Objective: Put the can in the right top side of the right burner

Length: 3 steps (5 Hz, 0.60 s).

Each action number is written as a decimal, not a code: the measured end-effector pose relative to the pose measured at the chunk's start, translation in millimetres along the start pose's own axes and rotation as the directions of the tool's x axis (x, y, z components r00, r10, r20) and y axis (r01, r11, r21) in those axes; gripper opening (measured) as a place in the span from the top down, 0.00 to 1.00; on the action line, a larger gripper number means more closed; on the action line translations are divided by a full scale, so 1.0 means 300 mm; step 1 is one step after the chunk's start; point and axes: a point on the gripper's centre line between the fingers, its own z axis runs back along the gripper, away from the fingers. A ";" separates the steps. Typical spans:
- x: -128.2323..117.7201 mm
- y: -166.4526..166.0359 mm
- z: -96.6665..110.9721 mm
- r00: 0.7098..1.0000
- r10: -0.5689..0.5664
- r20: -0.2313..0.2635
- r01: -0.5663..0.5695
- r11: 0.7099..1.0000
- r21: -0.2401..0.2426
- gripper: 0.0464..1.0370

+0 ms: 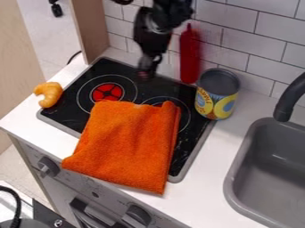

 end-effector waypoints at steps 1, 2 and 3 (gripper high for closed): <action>0.043 0.040 -0.037 0.984 -0.177 0.015 0.177 0.984 -0.005 0.04; 0.111 0.080 -0.052 0.883 -0.469 -0.019 0.469 0.883 0.012 0.04; 0.218 0.108 -0.056 0.736 -0.673 -0.076 0.673 0.739 -0.034 0.04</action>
